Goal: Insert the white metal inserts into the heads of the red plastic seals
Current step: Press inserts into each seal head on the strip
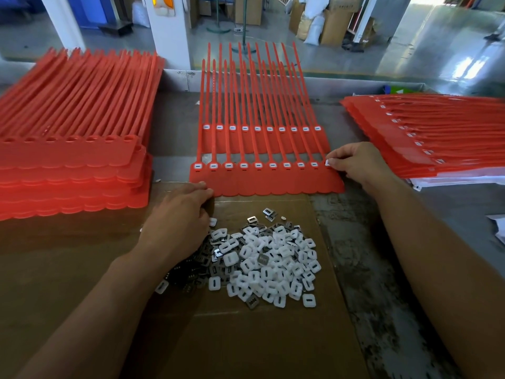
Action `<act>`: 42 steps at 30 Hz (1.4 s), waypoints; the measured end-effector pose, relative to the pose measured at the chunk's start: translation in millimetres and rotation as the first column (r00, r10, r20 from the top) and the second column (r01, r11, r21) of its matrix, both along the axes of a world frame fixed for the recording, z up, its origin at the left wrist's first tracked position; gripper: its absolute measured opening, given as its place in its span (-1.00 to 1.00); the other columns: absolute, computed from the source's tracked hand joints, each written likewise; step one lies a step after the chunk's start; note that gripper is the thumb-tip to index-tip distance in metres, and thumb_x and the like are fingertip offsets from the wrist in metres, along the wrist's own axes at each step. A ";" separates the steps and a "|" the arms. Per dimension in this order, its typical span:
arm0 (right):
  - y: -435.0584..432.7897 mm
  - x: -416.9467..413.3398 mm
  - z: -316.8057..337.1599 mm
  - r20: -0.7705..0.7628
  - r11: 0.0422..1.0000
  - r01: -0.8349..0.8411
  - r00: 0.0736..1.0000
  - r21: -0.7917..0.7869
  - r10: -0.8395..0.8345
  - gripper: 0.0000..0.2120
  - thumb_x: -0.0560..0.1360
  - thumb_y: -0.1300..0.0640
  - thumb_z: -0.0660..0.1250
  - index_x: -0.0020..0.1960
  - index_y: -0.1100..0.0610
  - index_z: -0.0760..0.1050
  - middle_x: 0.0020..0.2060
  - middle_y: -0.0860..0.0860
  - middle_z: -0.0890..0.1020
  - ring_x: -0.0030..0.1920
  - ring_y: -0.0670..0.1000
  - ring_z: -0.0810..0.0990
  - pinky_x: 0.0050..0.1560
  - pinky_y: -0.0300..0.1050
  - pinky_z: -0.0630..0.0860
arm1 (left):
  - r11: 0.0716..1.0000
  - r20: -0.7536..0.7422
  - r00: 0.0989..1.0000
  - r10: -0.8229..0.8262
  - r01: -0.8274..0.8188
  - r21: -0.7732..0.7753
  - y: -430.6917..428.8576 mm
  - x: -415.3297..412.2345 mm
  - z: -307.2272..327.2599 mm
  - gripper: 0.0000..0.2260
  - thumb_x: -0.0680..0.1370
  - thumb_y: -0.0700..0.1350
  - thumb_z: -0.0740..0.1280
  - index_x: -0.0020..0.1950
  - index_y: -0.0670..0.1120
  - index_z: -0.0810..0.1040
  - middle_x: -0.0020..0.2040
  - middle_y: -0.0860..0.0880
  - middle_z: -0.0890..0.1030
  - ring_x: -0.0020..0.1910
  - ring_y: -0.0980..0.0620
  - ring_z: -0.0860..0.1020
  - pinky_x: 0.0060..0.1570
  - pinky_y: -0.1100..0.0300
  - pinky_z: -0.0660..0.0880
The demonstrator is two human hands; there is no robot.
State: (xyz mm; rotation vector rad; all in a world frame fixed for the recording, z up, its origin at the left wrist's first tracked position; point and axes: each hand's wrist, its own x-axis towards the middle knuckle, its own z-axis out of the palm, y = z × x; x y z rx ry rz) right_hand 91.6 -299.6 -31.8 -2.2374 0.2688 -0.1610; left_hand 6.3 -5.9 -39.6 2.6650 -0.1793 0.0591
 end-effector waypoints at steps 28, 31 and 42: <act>7.7 11.0 22.4 -0.257 0.985 0.140 0.960 0.104 -0.109 -0.79 0.36 0.38 0.42 -0.31 0.11 0.51 -0.36 -0.02 0.56 -0.31 -0.12 0.49 -0.35 -0.27 0.38 | 1.000 0.003 1.000 0.004 -0.004 -0.009 0.5 0.4 -1.2 -0.59 0.52 -0.25 0.16 0.37 -0.04 0.39 0.43 0.06 0.31 0.39 0.05 0.25 0.36 0.13 0.15; 6.1 10.2 17.5 -0.226 0.984 0.149 0.966 0.098 -0.124 -0.79 0.35 0.34 0.44 -0.31 0.08 0.52 -0.31 -0.04 0.58 -0.24 -0.12 0.52 -0.34 -0.27 0.39 | 1.000 0.003 1.000 0.009 -0.009 -0.013 0.4 0.3 -0.9 -0.59 0.52 -0.25 0.16 0.36 -0.04 0.40 0.42 0.06 0.31 0.39 0.05 0.25 0.36 0.14 0.15; -1.8 -7.7 16.8 -0.205 0.995 -0.019 0.979 -0.102 -0.002 -0.72 0.40 0.11 0.46 0.08 0.16 0.55 -0.19 0.04 0.57 -0.25 -0.09 0.53 -0.32 -0.23 0.46 | 1.000 0.001 1.000 0.003 -0.003 -0.003 -0.2 0.6 -0.5 -0.59 0.53 -0.25 0.15 0.37 -0.05 0.39 0.43 0.05 0.31 0.40 0.05 0.24 0.38 0.12 0.15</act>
